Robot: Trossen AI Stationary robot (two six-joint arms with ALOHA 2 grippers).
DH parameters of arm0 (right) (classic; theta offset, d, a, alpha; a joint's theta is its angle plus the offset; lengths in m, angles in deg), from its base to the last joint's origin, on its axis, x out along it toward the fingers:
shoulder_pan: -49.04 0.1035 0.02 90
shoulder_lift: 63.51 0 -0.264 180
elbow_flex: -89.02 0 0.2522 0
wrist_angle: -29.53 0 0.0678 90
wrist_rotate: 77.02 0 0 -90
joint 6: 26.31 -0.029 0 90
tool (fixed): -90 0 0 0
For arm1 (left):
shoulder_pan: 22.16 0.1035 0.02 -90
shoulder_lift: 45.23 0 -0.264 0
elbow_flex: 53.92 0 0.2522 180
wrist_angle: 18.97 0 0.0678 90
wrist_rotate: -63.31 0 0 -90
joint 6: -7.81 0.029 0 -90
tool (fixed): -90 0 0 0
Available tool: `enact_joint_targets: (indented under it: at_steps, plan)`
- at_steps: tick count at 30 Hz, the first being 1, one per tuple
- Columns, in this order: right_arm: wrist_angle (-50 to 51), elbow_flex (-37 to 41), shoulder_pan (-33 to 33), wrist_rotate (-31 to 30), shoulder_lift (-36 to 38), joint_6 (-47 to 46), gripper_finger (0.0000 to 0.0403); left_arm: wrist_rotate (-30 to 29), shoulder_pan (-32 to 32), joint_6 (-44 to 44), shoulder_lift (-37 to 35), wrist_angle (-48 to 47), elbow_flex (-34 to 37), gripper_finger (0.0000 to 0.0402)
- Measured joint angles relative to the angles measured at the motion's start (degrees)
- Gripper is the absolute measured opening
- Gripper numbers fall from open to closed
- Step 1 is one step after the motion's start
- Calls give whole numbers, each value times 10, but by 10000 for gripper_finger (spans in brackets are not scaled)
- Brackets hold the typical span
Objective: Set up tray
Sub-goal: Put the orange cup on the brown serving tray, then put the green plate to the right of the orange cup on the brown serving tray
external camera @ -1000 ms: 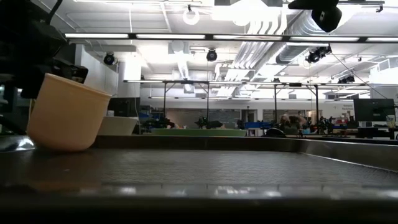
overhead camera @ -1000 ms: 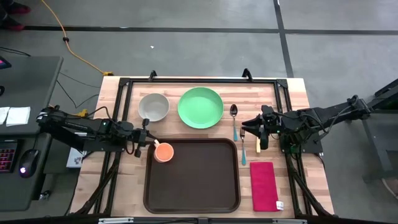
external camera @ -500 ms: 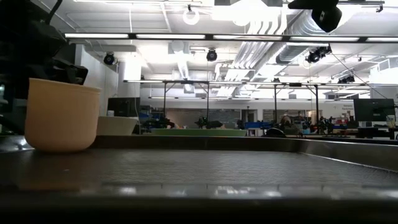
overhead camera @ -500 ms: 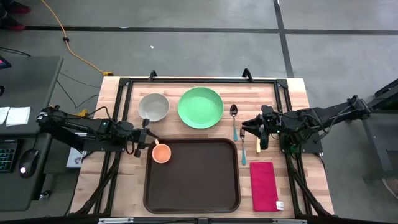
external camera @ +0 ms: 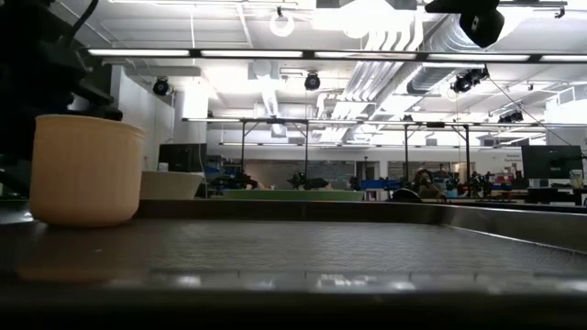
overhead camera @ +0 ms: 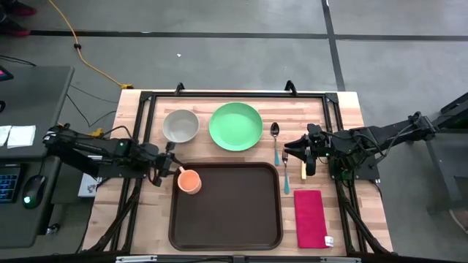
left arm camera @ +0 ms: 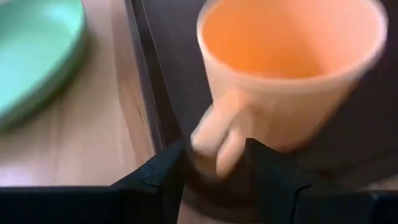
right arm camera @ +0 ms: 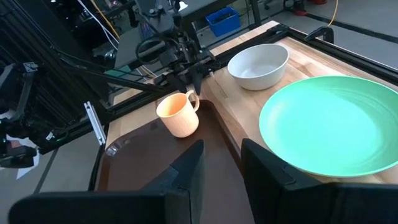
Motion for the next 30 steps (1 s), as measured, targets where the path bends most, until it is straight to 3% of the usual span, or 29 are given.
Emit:
enact_joint_targets:
  at_steps: [6, 24, 30]
  plan:
    - [0, 0, 0, 0, 0, 4, 83, -36, 0, -3, 0, -32, -26, 199]
    - [0, 0, 0, -1, 0, 5, 83, -8, 0, -36, 0, -50, -44, 200]
    - [4, 0, 0, -1, 0, 5, 83, -9, 0, -48, -1, -109, -91, 200]
